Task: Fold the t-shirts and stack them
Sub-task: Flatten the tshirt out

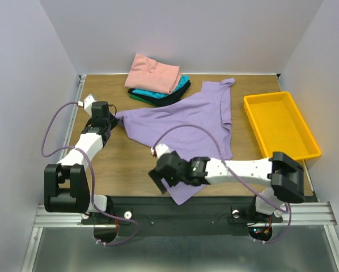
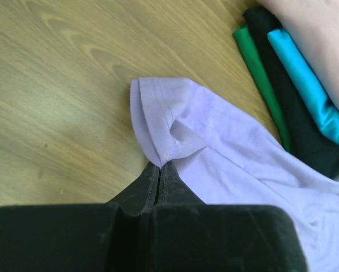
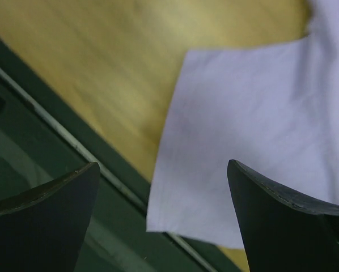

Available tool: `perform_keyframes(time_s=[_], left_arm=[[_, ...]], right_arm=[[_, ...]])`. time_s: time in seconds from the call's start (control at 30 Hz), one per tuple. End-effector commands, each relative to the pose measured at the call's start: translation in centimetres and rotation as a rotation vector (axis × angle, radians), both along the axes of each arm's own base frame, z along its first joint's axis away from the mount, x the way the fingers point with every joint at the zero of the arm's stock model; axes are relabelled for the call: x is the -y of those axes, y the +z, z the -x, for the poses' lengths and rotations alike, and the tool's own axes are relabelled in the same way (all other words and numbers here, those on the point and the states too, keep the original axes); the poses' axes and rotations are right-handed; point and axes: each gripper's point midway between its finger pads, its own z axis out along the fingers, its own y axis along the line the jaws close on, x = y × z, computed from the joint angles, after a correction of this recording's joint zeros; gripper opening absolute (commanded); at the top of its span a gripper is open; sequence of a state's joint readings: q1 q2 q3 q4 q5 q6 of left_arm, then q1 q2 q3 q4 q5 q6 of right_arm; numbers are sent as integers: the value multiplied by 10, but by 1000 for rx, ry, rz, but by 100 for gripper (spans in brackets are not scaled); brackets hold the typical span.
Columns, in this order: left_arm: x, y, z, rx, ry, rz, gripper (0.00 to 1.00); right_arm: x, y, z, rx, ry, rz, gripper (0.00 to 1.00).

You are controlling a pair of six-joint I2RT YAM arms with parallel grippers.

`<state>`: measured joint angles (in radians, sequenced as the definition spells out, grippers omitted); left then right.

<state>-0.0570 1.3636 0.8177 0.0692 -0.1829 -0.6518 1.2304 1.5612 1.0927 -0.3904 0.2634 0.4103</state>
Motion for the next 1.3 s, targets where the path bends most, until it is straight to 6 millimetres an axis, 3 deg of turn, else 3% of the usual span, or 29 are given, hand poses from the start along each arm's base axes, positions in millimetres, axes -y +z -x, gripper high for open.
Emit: perform_keyframes(time_s=[0.0, 0.13, 0.37, 0.7, 0.77, 0.83, 0.87, 0.9, 0.97, 1.1, 1.17, 1.27], left_arm=[[1, 16, 6, 51, -3, 14, 0], [-2, 17, 11, 53, 8, 11, 0], [-5, 15, 14, 48, 22, 4, 0], [-4, 10, 12, 33, 21, 8, 0], [-4, 10, 12, 30, 20, 6, 0], [-4, 10, 12, 32, 20, 8, 0], [-3, 10, 12, 31, 18, 8, 0], [-3, 11, 12, 34, 16, 9, 0], [-4, 12, 11, 34, 18, 6, 0], [-3, 16, 12, 40, 13, 10, 0], [-2, 22, 13, 50, 7, 12, 0], [-2, 34, 17, 68, 11, 14, 0]], right_arm=[[6, -31, 40, -20, -15, 123, 100], [18, -46, 53, -17, -61, 199, 98], [31, -76, 78, -39, -27, 319, 86], [61, -93, 59, 53, -170, 428, 65], [69, -97, 54, 67, -188, 450, 64], [73, -98, 49, 68, -208, 460, 54], [73, -97, 47, 76, -216, 457, 45], [71, -94, 46, 77, -221, 446, 25], [67, -89, 46, 80, -212, 432, 20], [58, -70, 43, 93, -198, 382, 1], [59, -58, 39, 115, -215, 358, 0], [68, -22, 23, 184, -301, 295, 0]])
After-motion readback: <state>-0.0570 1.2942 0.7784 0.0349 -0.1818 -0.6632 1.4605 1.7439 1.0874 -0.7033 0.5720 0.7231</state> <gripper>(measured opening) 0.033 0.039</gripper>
